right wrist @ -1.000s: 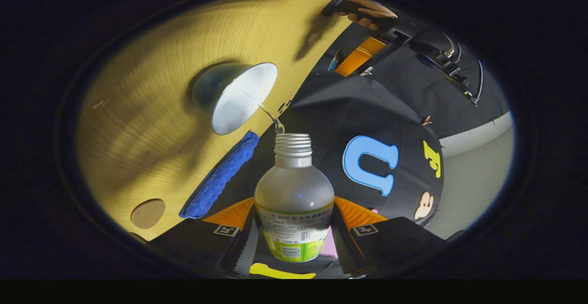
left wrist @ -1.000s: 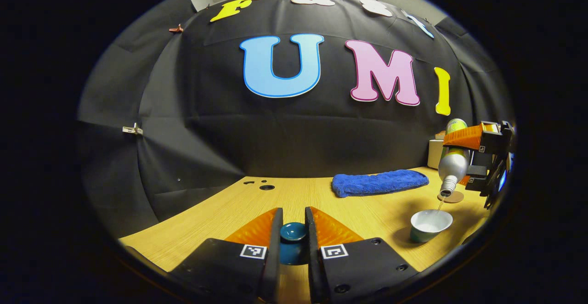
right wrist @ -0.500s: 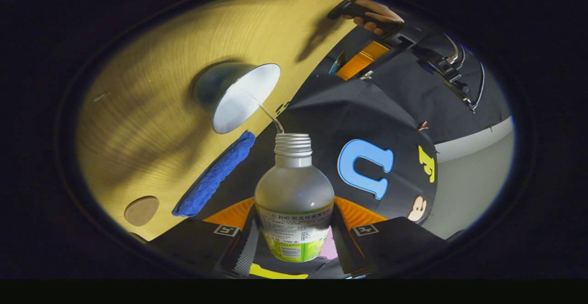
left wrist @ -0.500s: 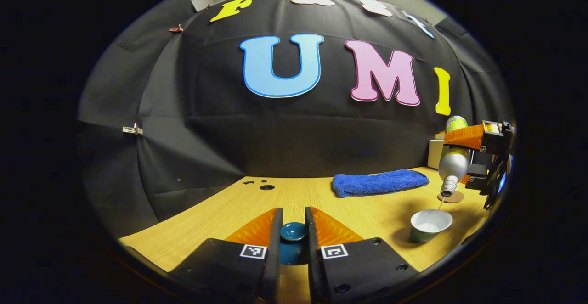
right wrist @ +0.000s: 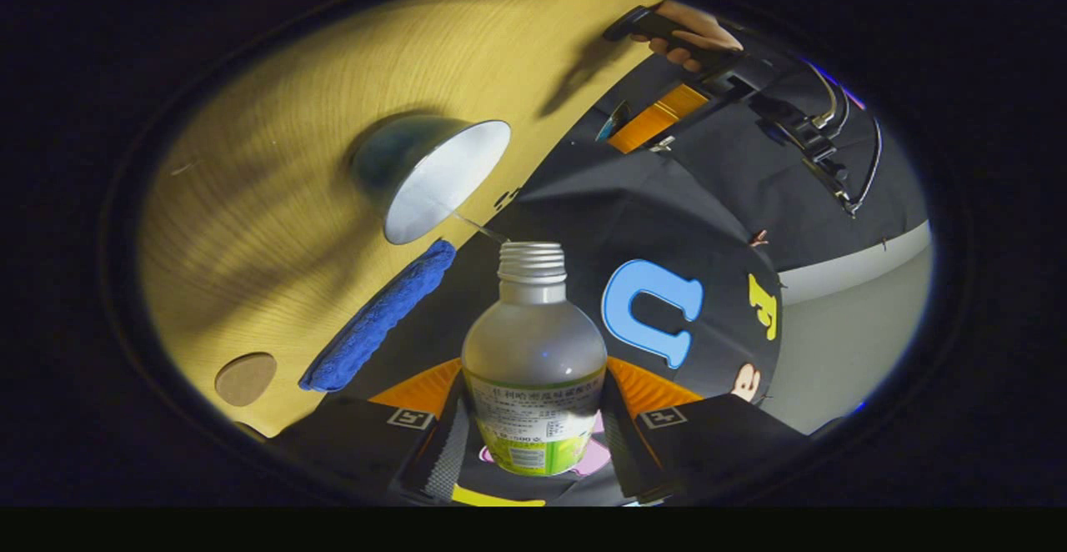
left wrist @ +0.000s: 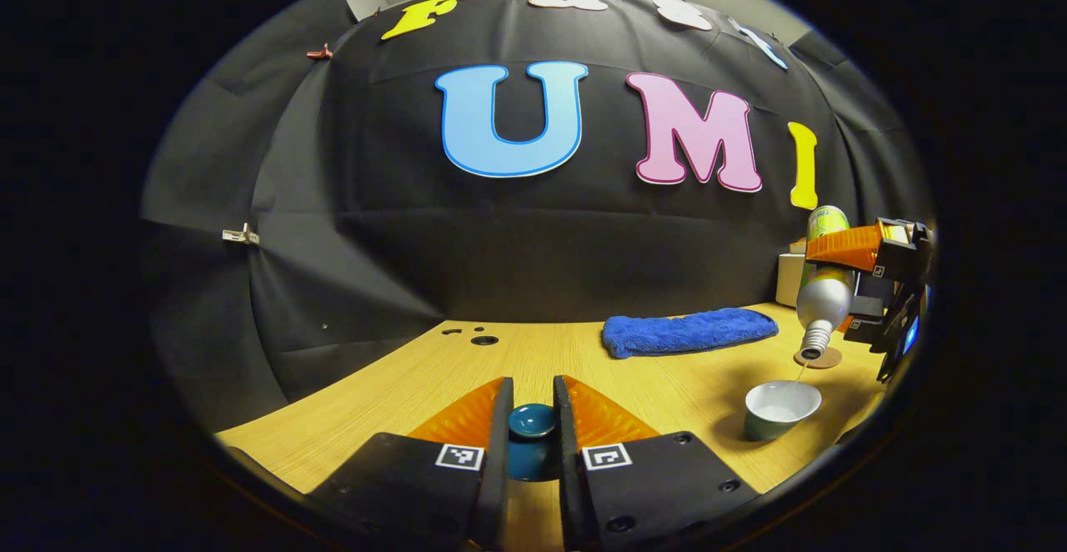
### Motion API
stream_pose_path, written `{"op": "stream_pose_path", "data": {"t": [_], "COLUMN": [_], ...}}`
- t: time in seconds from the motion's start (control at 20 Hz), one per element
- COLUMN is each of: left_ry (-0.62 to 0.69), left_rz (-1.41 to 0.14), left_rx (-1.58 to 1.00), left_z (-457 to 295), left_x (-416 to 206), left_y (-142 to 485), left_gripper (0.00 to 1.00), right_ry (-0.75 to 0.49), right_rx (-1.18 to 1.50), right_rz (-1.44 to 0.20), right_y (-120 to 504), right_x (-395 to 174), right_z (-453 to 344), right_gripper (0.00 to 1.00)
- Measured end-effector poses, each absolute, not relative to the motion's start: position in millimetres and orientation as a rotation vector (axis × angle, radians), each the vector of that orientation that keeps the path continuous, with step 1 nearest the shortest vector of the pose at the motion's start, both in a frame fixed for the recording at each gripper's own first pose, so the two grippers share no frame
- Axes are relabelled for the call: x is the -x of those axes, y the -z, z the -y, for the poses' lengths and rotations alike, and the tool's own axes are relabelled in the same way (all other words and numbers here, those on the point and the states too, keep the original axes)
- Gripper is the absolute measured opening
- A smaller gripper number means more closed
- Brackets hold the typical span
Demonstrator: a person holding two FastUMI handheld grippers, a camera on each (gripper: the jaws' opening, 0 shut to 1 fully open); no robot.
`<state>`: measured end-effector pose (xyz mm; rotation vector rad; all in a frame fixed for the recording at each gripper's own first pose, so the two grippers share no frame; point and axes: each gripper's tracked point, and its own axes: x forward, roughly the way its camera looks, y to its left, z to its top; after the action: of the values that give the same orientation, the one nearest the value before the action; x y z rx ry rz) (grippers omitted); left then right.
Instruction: Open the teacup lid with one hand, grasp the water bottle and pour water into the teacup with the other hand; after pouring, place the water bottle on the coaster and then close the teacup lid.
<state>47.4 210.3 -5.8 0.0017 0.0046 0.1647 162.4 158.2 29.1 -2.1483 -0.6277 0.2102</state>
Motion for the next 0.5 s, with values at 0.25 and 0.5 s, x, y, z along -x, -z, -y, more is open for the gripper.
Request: {"op": "stream_pose_path", "data": {"t": [0.25,0.5], "left_ry": [-0.165,-0.165], "left_rz": [-0.005,-0.005], "left_rx": [-0.002,-0.002], "left_z": [-210.4,-210.4], "left_x": [-47.8,-47.5], "left_y": [5.1,5.9], "left_gripper": [0.29,0.29], "right_ry": [-0.208,-0.199], "right_rx": [2.157,2.154], "right_rz": [0.651,0.661], "right_y": [-31.3,-35.0], "right_x": [-161.2,-159.0], "right_z": [-160.4,-160.3], "right_gripper": [0.76,0.74]}}
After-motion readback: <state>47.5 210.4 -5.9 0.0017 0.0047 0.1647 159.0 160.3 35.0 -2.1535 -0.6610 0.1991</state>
